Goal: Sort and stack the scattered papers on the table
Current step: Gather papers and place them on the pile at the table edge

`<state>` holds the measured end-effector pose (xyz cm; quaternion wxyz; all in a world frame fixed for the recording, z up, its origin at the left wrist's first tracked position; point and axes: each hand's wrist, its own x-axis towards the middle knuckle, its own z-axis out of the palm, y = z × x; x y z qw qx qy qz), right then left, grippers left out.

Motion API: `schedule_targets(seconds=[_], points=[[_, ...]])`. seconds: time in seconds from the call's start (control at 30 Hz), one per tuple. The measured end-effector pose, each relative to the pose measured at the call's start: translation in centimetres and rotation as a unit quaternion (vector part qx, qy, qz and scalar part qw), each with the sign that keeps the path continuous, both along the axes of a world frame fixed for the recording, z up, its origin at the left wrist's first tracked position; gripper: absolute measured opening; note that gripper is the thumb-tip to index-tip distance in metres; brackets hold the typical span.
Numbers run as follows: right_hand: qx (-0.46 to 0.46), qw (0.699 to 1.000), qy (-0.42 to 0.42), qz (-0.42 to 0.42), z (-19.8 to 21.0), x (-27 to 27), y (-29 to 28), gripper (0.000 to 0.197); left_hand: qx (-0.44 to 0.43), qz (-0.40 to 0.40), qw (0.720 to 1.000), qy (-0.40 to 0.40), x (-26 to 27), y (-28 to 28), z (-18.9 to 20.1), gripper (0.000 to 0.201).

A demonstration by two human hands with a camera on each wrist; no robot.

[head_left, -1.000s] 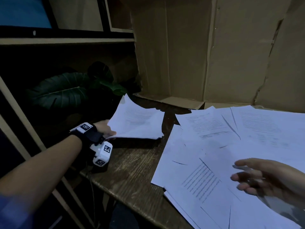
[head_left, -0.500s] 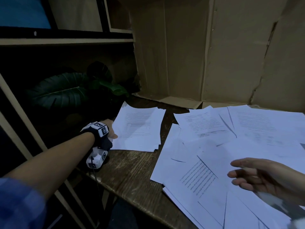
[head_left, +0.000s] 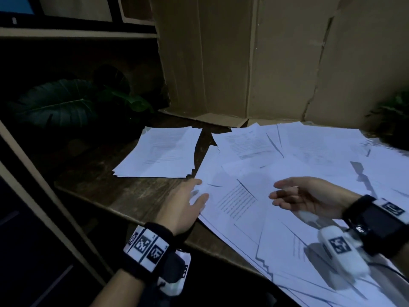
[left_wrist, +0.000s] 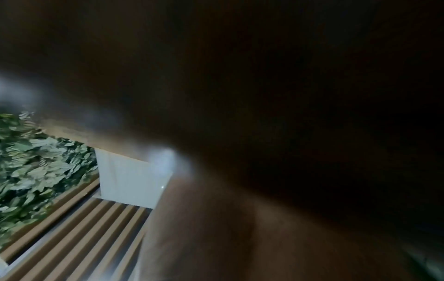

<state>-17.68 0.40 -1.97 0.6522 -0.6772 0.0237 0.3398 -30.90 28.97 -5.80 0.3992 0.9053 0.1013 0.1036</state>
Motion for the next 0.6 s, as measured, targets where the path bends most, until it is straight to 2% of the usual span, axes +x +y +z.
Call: schedule_targets(seconds=[0.07, 0.2, 0.27, 0.47, 0.53, 0.6], points=[[-0.007, 1.000, -0.017, 0.008, 0.2, -0.5, 0.1, 0.034, 0.025, 0.011, 1.000, -0.016, 0.3, -0.5, -0.9, 0.045], [-0.005, 0.998, -0.066, 0.023, 0.3, -1.7, -0.1, 0.030, 0.167, 0.014, 0.985, -0.030, 0.6, -0.9, -2.5, 0.039], [-0.021, 0.993, -0.107, 0.053, 0.0, -2.3, -0.5, 0.023, 0.193, 0.024, 0.980, -0.038, 0.8, -1.3, -2.4, 0.037], [-0.058, 0.977, -0.180, 0.097, -0.8, -3.1, -2.1, 0.020, 0.151, 0.031, 0.987, -0.045, 1.4, -1.7, -2.2, 0.032], [-0.071, 0.971, -0.201, 0.106, -0.1, -3.2, -2.8, 0.020, 0.124, 0.038, 0.990, -0.050, 1.2, -1.6, -2.3, 0.030], [-0.082, 0.967, -0.228, 0.078, 1.5, -2.9, -4.4, 0.018, 0.106, 0.043, 0.992, -0.051, 1.1, -1.5, -2.3, 0.028]])
